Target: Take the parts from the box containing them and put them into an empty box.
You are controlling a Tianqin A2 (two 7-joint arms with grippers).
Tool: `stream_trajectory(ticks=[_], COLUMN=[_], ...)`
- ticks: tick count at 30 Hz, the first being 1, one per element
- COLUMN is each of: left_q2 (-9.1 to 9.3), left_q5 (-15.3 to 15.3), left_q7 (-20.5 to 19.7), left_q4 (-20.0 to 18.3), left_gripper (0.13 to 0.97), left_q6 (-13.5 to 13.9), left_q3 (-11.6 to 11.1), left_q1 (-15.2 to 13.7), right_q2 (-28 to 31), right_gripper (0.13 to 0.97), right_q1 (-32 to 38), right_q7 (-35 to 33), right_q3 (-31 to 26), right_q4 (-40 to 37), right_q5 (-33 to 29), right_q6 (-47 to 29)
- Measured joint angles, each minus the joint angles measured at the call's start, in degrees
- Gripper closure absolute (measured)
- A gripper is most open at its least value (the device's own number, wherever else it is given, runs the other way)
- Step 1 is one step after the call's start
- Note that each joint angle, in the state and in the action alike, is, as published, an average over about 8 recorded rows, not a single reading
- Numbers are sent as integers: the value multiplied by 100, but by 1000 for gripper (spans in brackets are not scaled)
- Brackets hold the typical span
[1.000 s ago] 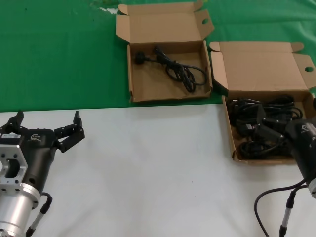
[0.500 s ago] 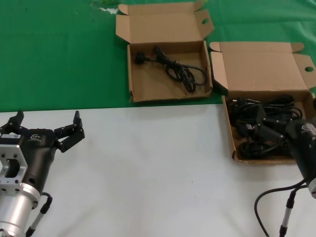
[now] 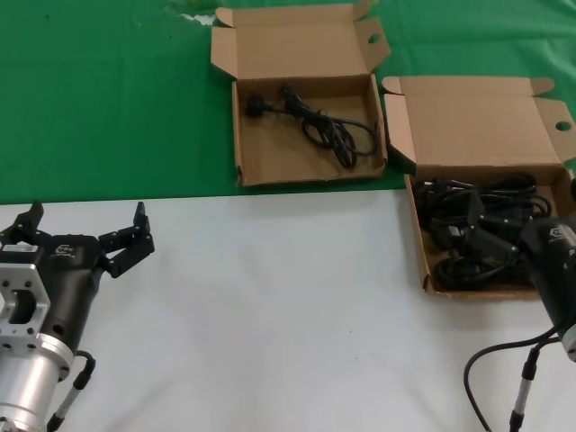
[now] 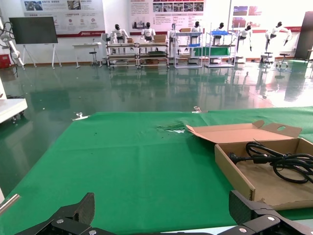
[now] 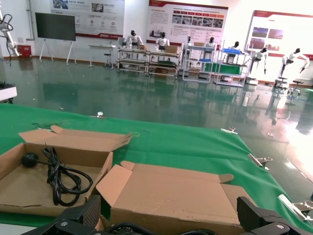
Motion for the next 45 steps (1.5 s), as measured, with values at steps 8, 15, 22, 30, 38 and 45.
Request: stream_trajectory(ticks=[8,15,22,30,38,45], left_q2=[0,0,0,0,0,0], left_q5=[0,0,0,0,0,0], left_q7=[0,0,0,0,0,0], left_q4=[0,0,0,0,0,0], left_gripper=[132,132,132,132,132,132], left_q6=[0,0,0,0,0,0], left_q3=[0,0,0,0,0,0], left_q1=[0,0,0,0,0,0], right_q2=[0,0,0,0,0,0], right_gripper=[129,129,129,129,129,129], right_q1=[0,0,0,0,0,0], right_q7=[0,0,0,0,0,0], right_q3=[0,0,0,0,0,0], right_q4=[0,0,0,0,0,0], right_q5=[0,0,0,0,0,0], right_q6=[0,0,0,0,0,0])
